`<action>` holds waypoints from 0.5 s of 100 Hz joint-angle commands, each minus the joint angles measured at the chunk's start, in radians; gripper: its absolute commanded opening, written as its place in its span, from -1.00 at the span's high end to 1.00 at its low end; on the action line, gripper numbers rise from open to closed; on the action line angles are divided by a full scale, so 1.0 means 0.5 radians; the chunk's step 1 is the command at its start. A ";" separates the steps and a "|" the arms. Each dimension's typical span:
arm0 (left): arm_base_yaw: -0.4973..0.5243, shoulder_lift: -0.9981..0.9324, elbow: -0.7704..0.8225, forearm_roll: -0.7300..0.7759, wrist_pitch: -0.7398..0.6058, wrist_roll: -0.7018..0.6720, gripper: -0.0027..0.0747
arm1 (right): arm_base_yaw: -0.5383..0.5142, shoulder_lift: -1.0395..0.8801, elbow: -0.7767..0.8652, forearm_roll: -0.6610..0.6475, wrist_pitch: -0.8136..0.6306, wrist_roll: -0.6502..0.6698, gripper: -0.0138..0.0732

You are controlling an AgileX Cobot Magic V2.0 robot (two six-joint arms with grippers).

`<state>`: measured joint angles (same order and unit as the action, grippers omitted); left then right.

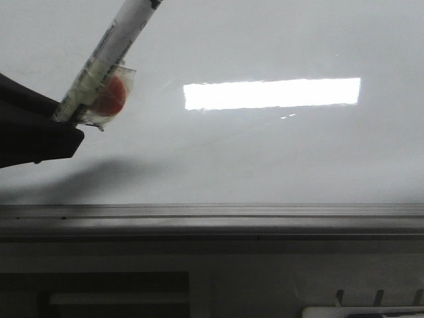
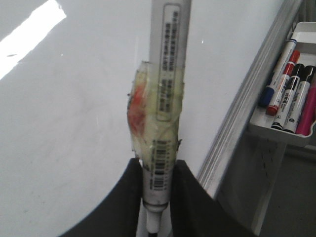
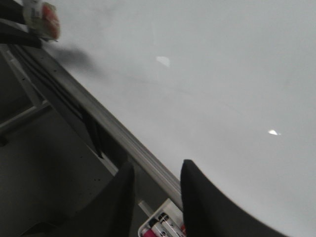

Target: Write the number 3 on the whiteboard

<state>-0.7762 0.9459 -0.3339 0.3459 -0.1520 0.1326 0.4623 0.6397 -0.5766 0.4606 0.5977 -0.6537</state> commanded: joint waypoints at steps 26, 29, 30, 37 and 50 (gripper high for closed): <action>-0.004 -0.023 -0.051 0.420 -0.315 -0.007 0.98 | 0.496 0.343 -0.168 0.052 -0.346 -0.320 0.12; -0.004 -0.023 -0.051 0.446 -0.315 -0.007 0.98 | 0.537 0.368 -0.179 0.052 -0.367 -0.325 0.11; -0.004 -0.023 -0.051 0.451 -0.315 -0.007 0.98 | 0.558 0.381 -0.185 0.052 -0.380 -0.326 0.11; -0.004 -0.023 -0.051 0.467 -0.315 -0.007 0.98 | 0.670 0.453 -0.222 0.035 -0.436 -0.326 0.00; -0.004 -0.023 -0.051 0.540 -0.315 -0.007 0.98 | 0.836 0.588 -0.279 0.032 -0.636 -0.326 -0.22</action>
<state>-0.7762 0.9459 -0.3339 0.6033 -0.2319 0.1344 0.8383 0.9032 -0.6644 0.4643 0.4098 -0.8054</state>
